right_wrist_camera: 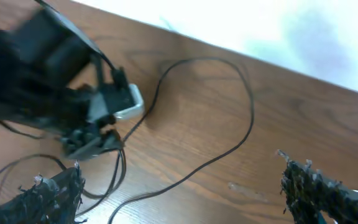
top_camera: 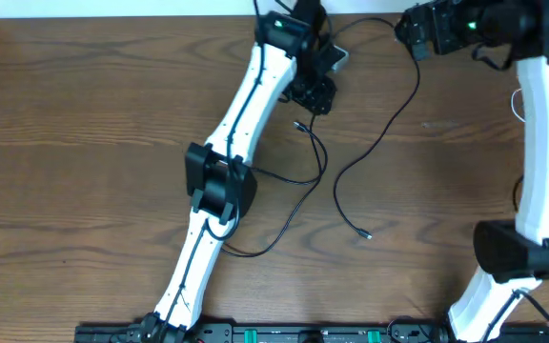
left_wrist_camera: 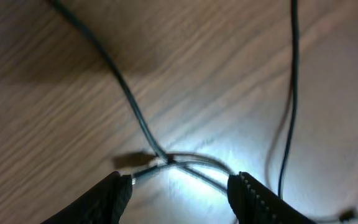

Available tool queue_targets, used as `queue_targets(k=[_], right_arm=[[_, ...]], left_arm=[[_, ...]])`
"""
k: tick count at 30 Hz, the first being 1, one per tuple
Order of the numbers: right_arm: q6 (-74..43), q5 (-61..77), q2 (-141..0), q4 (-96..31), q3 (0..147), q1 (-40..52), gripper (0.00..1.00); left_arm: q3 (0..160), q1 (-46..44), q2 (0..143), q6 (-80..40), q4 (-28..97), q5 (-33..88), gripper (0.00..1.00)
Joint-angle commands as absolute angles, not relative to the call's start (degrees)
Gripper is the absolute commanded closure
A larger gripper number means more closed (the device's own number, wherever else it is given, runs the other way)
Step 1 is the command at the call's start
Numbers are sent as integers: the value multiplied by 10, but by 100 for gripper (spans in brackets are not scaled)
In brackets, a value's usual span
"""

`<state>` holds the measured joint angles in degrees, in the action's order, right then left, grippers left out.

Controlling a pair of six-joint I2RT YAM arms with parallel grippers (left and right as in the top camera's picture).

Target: Untangle cables

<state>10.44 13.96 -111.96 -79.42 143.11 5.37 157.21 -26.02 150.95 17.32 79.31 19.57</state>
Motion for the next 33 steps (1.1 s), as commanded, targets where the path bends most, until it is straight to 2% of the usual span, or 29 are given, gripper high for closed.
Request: queue_targets(k=[1,9,13,18,23,29,32,33], right_arm=[[90,131,-1101,-798,1436,52,1],[91,164,-1096,-801,1436,52,1],[90,176,-1086,-799,1436,54,1],[90,200,-1046,-790,1436,65,1],[91,196,-1003,-782,1436,65,1],[93,197,-980,-785,1436,65,1],[92,197,-978,-787,1436,65,1],[92,197,-978,-787,1436,65,1]], left_arm=[[1576,-261,1530,107,777,156,44],[1575,-257,1543,100,761,127,44],[1557,-257,1543,100,714,130,43],[1492,-259,1543,97,629,204,40],[1424,-262,1543,97,613,201,40],[1418,-262,1543,98,607,186,40],[1418,-262,1543,97,606,186,51],[1418,-262,1543,97,608,186,65]])
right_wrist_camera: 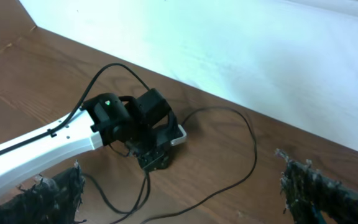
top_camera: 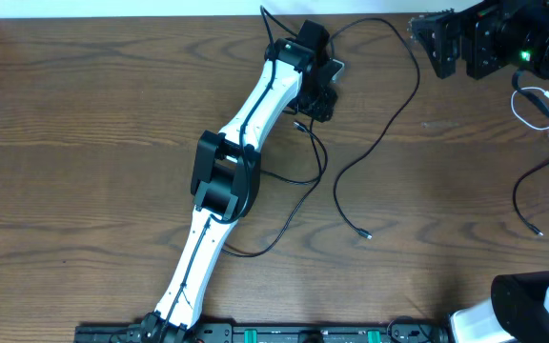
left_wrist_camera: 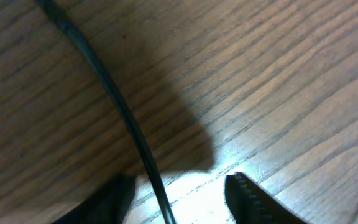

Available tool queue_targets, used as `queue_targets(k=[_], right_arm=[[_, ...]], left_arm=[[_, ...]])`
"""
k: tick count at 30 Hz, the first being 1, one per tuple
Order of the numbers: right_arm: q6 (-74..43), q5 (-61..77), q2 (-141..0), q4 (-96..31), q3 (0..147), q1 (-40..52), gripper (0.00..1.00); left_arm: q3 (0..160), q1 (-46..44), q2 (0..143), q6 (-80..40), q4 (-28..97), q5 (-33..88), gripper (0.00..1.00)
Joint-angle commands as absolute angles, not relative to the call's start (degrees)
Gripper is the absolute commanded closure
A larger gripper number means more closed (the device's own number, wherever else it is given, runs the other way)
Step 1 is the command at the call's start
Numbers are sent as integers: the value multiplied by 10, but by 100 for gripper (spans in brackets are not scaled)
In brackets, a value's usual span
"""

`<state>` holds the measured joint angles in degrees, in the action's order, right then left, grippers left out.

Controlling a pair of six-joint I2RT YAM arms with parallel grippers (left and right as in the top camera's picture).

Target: Untangle cables

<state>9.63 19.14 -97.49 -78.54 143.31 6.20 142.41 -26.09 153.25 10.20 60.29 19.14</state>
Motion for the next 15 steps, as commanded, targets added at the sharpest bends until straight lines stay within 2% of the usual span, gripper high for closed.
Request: queue_targets(k=[1,4,5,7,15], right_arm=[[92,199,-978,-787,1436,65,1],[92,201,-977,-787,1436,65,1],[92,201,-977,-787,1436,65,1],[93,201,-975,-787,1436,67,1],[93,188,-959,-765,1436,69,1]], left_arm=[[1418,-262,1543,97,610,186,66],[1416,-262,1543,97,618,173,67],[1415,-262,1543,97,622,161,80],[1412,-262,1543,98,626,150,92],[1409,-265,1535,95,642,143,92]])
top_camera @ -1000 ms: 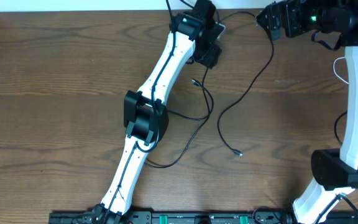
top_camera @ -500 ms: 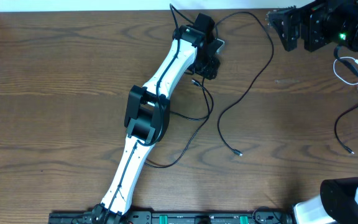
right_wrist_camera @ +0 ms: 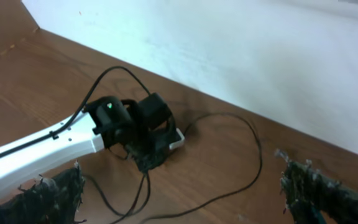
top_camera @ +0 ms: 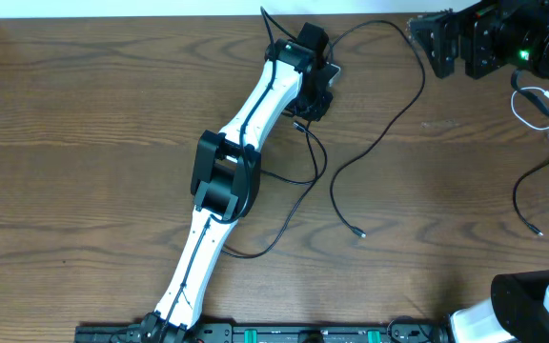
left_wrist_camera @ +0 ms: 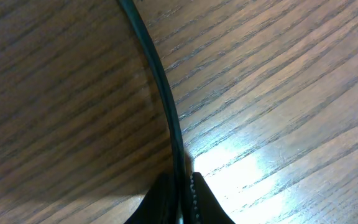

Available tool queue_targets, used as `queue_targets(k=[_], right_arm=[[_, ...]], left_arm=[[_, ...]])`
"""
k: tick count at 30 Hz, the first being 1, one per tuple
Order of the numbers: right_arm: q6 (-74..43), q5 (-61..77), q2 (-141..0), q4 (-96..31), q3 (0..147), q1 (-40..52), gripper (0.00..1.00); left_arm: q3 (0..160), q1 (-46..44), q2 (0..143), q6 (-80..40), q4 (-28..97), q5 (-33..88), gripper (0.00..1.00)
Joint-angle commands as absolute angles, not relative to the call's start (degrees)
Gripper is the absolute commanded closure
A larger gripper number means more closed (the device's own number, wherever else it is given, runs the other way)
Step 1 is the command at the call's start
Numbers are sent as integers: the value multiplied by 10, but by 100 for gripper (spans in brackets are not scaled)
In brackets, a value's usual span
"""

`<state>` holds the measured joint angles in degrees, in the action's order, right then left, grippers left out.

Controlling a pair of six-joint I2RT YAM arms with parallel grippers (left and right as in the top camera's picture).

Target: Untangle cables

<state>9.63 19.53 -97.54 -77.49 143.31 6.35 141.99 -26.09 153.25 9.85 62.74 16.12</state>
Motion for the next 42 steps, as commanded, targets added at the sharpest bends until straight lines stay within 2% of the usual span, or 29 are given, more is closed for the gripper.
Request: queue_targets(k=[1,6,17,24,33,38,42], right_arm=[[92,175,-959,-761,1436,69,1],[69,55,-961,-728,1436,65,1],[45,108,-903,-695,1436,75,1],[45,21,-887,-738,1436,72,1],[38,12,-924,-799,1436,52,1],[174,120,-971,-866,1436,53,1],[203,157,-1010,-874,1436,53,1]], left_arm=[[1409,-267,1530,95,646,143,93],[1421,-295,1474,95,654,143,93],[1458,-378,1343,68,639,108,93],[1458,-373,1282,72,679,74,93],[1458,-333,1189,83,702,68,93],[1458,-321,1137,83,705,68,93],[1458,-321,1090,83,712,68,93]])
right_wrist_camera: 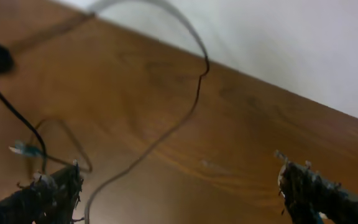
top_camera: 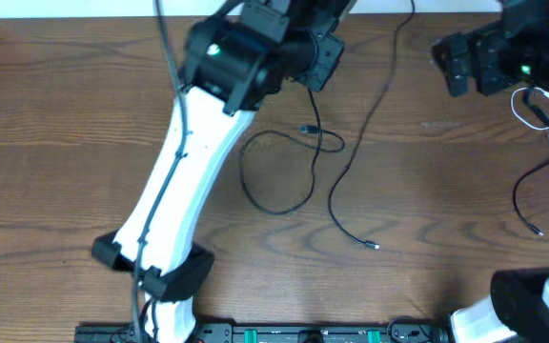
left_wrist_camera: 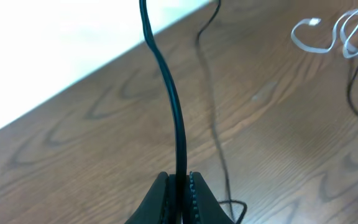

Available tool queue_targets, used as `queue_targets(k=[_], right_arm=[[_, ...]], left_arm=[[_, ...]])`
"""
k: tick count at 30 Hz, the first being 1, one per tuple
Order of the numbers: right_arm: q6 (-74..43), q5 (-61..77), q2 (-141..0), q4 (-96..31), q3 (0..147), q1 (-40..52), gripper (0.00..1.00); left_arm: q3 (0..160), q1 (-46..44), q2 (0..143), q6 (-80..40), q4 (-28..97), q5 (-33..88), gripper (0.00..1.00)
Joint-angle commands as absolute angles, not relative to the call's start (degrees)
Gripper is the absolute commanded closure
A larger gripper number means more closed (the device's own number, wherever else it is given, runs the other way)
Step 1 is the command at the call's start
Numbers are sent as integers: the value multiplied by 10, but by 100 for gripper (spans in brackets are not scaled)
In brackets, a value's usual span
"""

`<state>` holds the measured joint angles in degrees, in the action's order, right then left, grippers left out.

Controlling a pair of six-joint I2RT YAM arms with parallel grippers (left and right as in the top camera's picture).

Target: Untangle cables

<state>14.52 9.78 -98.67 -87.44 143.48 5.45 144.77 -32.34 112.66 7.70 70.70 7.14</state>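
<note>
My left gripper [left_wrist_camera: 179, 182] is shut on a thick black cable [left_wrist_camera: 170, 93] and held well above the table; in the overhead view the left gripper [top_camera: 315, 52] sits at the back middle. Below it the black cable [top_camera: 276, 181] hangs down into a loose loop on the wood, its plug [top_camera: 306, 128] beside the loop. A second, thinner black cable [top_camera: 358, 152] runs from the back edge to a plug near the table's middle. My right gripper [right_wrist_camera: 179, 193] is open in the air, nothing between its fingers [right_wrist_camera: 50, 191]; it is at the back right [top_camera: 457, 63].
A coiled white cable [top_camera: 539, 103] and another black cable [top_camera: 530, 195] lie at the right edge, beside the right arm. The white wall borders the wooden table [top_camera: 65, 143] at the back. The left arm's white links cross the left middle.
My left gripper, then shut on the black cable down at the table's surface, is now high above it with the cable hanging. The loop on the table has shifted. The right gripper stays open.
First my left gripper was open just above crossing cables at the back of the table. Then it was low, with one black cable between its fingers, then shut on it. Now the cable hangs from it in the air. The right gripper has been open throughout.
</note>
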Motion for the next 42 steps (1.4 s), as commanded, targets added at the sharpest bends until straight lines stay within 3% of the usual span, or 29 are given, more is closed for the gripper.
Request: queue_targets(k=[1,6,11,18,20,22,31,32,33,34,38,42], right_arm=[[203,170,-1021,-869,1435,53,1],[195,215,-1066,-828,1436,53,1],[320,297,-1086,-815,1435,66,1],[317,297,-1092,-766,1436,79,1],[309,297,-1092,-760,1435,79,5],[305,297,-1095,-756,1435,79,18],[298,319,-1110,-756,1435,80,33],[299,318,-1111,-756,1435,80,56],[298,318,-1111,-756,1435,80,95],[298,319,-1112,-756,1435,81,99],[286,310,-1112,-755,1435,77,99],[240,212,-1112,-755,1435,66,99]], left_arm=[[1458,-321,1079,83,716,68,93],[1458,-321,1026,83,735,68,93],[1458,-322,1000,74,756,70,93],[1458,-330,987,57,761,83,93],[1458,-330,987,57,761,111,93],[1458,-330,987,57,758,149,93],[1458,-340,983,57,759,175,93],[1458,-342,982,57,758,175,93],[1458,-342,981,57,759,173,93],[1458,-342,981,57,758,173,93],[1458,-342,981,57,758,170,93],[1458,-342,980,57,758,116,93]])
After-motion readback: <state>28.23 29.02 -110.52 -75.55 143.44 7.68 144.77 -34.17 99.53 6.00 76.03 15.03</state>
